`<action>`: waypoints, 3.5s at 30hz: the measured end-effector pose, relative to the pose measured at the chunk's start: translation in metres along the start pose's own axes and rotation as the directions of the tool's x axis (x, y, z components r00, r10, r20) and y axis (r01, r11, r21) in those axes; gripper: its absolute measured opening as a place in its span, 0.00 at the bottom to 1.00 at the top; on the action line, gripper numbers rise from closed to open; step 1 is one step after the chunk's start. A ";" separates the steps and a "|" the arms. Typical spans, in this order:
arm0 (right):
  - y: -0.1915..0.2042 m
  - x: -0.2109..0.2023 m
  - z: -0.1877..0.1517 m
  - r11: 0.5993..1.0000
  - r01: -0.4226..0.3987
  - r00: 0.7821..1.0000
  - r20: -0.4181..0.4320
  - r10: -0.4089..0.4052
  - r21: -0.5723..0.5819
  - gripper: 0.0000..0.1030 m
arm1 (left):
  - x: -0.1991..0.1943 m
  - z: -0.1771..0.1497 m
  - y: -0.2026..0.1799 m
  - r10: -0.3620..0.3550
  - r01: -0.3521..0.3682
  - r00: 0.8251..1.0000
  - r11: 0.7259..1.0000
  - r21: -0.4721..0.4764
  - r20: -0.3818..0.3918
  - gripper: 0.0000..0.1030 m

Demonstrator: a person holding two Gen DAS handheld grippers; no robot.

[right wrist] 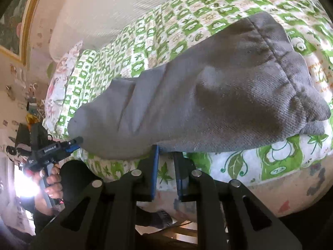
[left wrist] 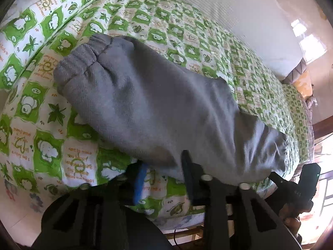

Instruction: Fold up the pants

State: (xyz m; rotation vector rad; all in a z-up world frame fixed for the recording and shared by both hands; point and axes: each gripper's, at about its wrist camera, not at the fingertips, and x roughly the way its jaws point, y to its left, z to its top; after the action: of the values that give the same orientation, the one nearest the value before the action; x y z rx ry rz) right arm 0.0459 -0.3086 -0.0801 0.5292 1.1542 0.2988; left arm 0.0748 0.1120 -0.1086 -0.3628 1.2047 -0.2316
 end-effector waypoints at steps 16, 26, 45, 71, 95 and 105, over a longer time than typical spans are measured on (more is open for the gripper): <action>-0.004 -0.028 0.013 0.995 0.102 0.986 0.133 -0.103 0.012 0.12 | -0.001 0.013 0.004 0.016 -0.016 1.000 1.000 0.005 0.012 0.13; -0.022 -0.047 -0.011 0.996 0.076 0.997 0.027 -0.078 0.049 0.16 | -0.024 -0.009 0.006 0.023 -0.022 0.998 1.000 0.013 -0.051 0.44; -0.016 -0.039 0.054 0.998 0.059 0.988 0.141 -0.058 -0.004 0.16 | 0.100 0.074 -0.139 0.007 0.051 0.989 0.915 0.400 -0.144 0.42; -0.059 -0.090 0.011 0.976 0.160 0.960 0.206 -0.189 0.149 0.04 | 0.087 0.073 -0.264 -0.156 0.279 0.960 0.617 0.736 -0.233 0.46; -0.075 -0.107 -0.007 0.977 -0.006 0.958 0.280 -0.056 0.215 0.05 | 0.133 0.035 -0.348 -0.042 0.373 0.921 0.373 0.849 -0.387 0.52; -0.071 -0.104 -0.014 0.959 0.128 0.943 0.269 -0.196 0.252 0.26 | 0.142 0.033 -0.355 -0.011 0.396 0.910 0.320 0.860 -0.415 0.52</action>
State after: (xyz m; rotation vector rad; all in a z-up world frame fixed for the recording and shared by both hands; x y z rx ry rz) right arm -0.0095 -0.4156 -0.0414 0.6542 0.9406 -0.0599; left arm 0.1604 -0.2616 -0.0818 0.6150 1.1459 -1.2323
